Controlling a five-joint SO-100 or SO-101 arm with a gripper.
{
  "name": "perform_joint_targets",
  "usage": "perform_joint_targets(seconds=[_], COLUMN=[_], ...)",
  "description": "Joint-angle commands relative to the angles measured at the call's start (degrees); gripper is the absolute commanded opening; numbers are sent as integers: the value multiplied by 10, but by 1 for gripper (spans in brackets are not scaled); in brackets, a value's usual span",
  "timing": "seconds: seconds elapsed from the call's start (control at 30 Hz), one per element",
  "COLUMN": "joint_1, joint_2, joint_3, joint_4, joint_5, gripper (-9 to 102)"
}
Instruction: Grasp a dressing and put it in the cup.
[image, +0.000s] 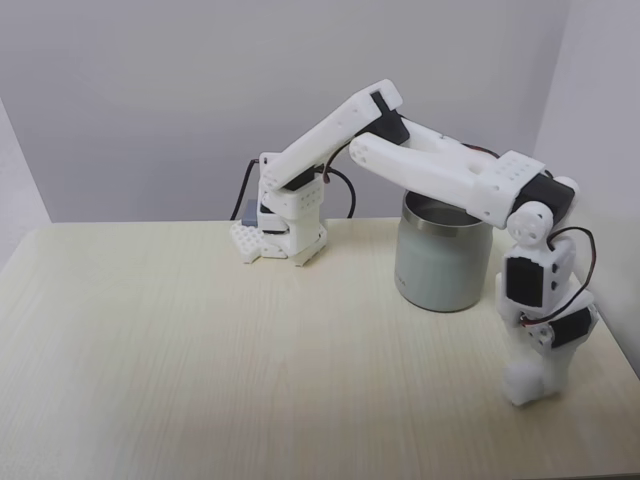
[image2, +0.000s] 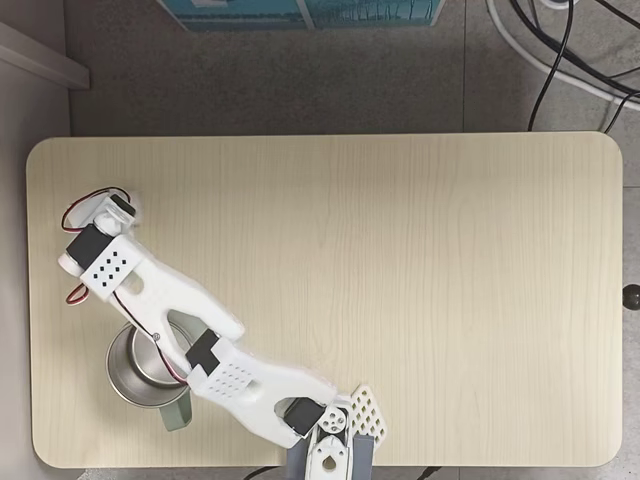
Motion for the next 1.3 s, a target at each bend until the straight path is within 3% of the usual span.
perform_joint_targets(seconds=[0.0,0.67,0.93,1.27], joint_1=[3,-4,-61,-159], joint_2=[-40,-424,-567,-631], joint_3=[5,4,-115,-228], joint_4=[18,223,258,321], joint_5=[-3,-124,-252,-432], gripper=[0,0,0,0])
